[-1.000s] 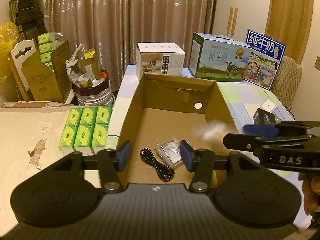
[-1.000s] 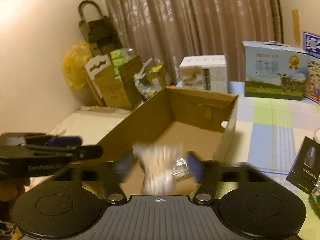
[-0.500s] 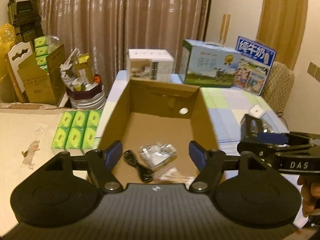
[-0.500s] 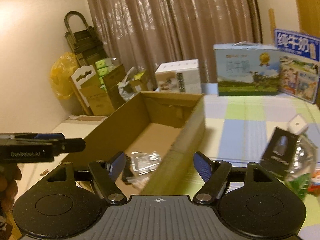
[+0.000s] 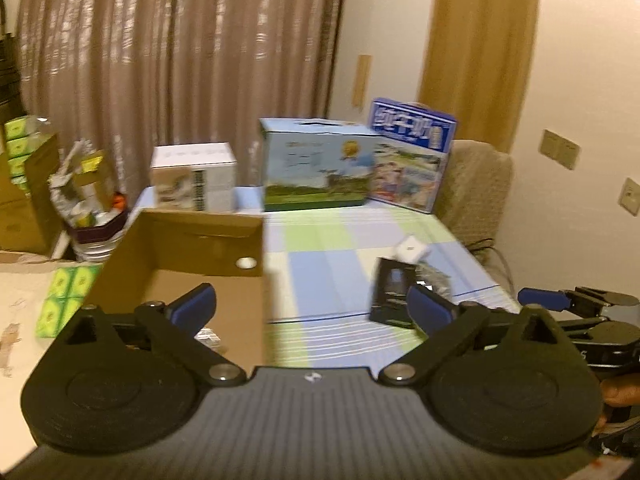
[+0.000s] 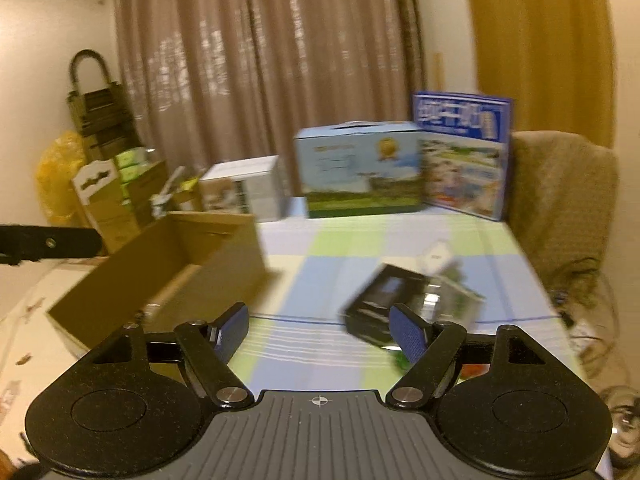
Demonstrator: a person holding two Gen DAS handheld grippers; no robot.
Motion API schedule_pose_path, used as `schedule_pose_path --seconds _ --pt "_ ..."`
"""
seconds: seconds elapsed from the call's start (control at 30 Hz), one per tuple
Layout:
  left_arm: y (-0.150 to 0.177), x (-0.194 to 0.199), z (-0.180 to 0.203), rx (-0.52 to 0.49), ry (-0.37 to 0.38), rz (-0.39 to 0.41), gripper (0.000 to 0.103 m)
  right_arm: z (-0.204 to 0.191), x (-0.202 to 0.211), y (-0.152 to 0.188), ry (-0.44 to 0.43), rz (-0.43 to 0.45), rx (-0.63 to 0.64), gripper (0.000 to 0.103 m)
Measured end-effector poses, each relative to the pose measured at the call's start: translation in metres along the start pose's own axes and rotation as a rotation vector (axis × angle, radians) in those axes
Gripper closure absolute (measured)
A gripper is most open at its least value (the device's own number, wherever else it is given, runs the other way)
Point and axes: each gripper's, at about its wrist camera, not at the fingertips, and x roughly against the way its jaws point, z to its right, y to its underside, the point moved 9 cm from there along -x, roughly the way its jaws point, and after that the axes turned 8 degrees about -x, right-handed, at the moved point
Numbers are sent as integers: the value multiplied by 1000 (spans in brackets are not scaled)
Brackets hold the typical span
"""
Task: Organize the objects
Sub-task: 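Return both tools to the table objects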
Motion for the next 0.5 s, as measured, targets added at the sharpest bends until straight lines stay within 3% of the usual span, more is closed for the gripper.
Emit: schedule_pose_path --seconds 0.23,0.5 --pt "-2 -28 64 -27 75 -15 1 76 26 8 97 2 -44 26" --pt "27 -79 110 -81 97 -74 1 143 22 31 177 -38 -68 26"
